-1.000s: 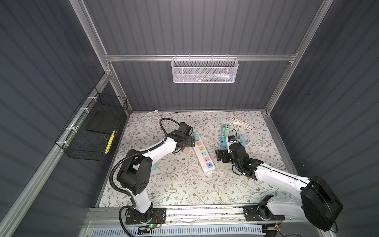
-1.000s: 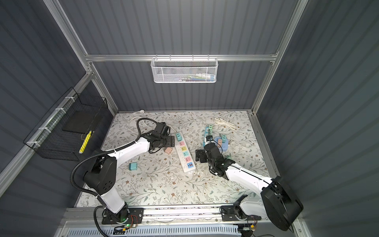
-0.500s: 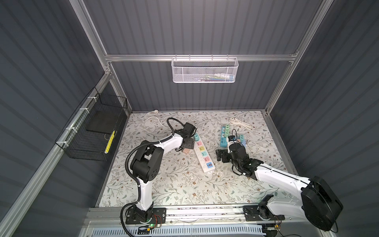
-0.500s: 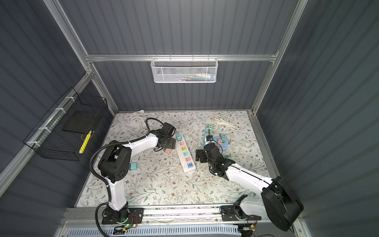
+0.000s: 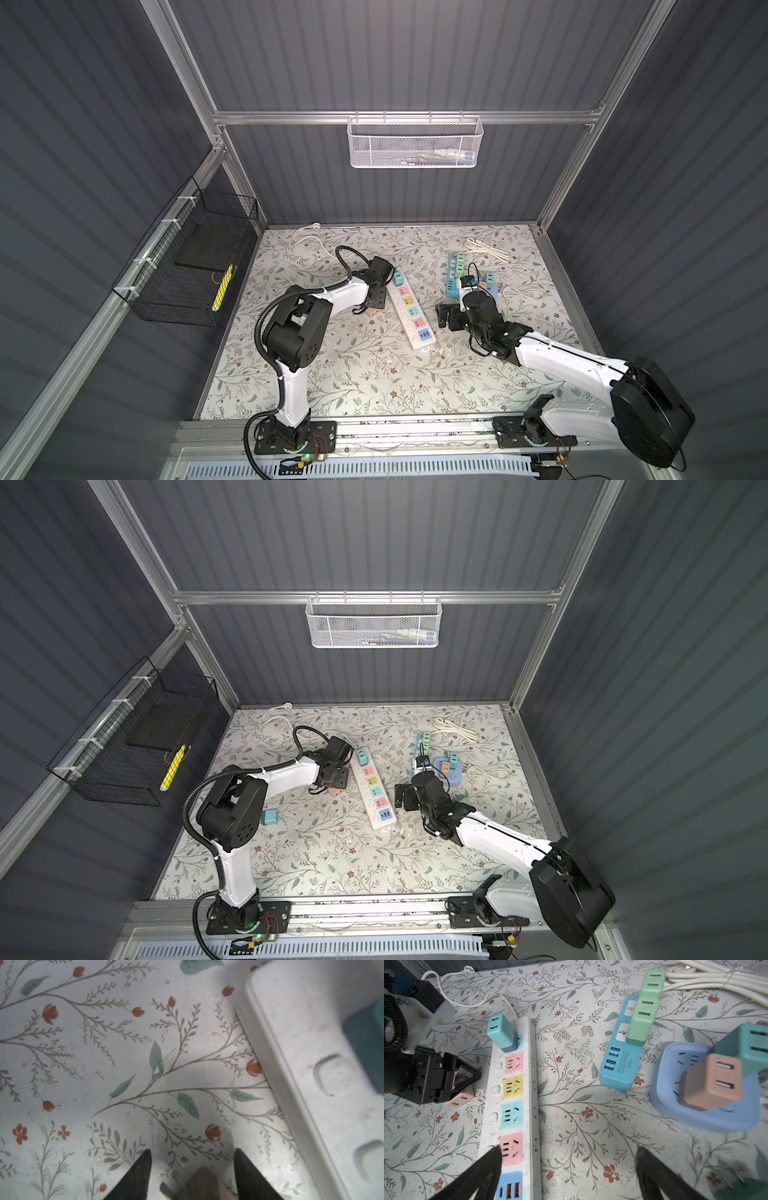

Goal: Insert the plug

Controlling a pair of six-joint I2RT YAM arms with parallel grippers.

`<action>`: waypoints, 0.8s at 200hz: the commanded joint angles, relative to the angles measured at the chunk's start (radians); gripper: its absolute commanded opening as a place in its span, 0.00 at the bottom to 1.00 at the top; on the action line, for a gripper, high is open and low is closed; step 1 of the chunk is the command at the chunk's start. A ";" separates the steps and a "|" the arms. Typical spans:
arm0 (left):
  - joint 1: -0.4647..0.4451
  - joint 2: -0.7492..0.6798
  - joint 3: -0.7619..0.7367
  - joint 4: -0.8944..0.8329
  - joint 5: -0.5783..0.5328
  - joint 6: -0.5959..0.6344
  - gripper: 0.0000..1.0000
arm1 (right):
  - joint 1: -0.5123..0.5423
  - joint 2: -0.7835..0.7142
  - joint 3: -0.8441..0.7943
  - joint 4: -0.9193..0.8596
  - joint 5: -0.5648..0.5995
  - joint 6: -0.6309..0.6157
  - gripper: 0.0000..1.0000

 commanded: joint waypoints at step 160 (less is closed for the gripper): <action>-0.021 -0.333 -0.388 0.177 0.223 -0.344 0.56 | 0.031 0.022 0.040 -0.014 0.024 -0.023 0.99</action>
